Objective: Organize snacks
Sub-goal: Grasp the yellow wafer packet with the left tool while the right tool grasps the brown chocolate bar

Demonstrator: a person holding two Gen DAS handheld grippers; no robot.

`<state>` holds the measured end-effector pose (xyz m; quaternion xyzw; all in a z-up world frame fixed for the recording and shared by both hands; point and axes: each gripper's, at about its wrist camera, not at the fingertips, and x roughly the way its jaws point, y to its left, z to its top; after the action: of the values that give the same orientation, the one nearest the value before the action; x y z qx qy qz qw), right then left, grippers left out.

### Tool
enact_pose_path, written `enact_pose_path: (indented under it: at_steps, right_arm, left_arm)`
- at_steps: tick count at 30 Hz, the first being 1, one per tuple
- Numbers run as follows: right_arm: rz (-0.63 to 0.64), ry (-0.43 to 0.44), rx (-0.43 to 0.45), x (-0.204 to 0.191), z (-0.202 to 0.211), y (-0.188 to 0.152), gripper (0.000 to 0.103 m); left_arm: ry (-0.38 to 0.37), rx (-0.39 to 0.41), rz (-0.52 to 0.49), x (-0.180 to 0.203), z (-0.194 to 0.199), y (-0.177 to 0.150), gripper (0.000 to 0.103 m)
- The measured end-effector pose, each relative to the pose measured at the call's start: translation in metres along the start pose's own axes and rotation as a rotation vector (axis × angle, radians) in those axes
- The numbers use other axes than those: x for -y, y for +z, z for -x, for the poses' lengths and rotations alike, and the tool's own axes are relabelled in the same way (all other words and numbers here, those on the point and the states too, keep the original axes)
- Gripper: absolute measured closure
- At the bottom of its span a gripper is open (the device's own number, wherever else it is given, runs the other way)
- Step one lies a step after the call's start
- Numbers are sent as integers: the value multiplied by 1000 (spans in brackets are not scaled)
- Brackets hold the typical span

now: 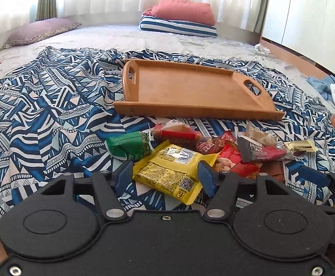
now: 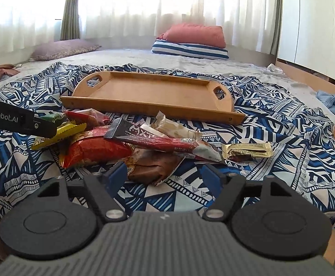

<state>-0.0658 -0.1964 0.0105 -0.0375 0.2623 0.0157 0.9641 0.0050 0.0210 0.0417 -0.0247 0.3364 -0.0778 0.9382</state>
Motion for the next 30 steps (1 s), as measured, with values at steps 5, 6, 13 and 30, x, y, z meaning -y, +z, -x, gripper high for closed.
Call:
enact_pose_path:
  at_steps: [5,6,13,30]
  right_arm:
    - [26,-1,-5,-7,-7,0,21]
    - [31,-3,-8,-9,-8,0,19]
    - [32,-4,-19,-11,-21,2,14]
    - [-2,18,-55,-10,-41,0,7]
  left_arm:
    - [4,-18,12,-3,-14,-1,21]
    - [3,-22,21,-5,-18,-1,17]
    - [-69,-68,127,-19,-40,4,14]
    - [-170,-116,103,-6,-34,-4,11]
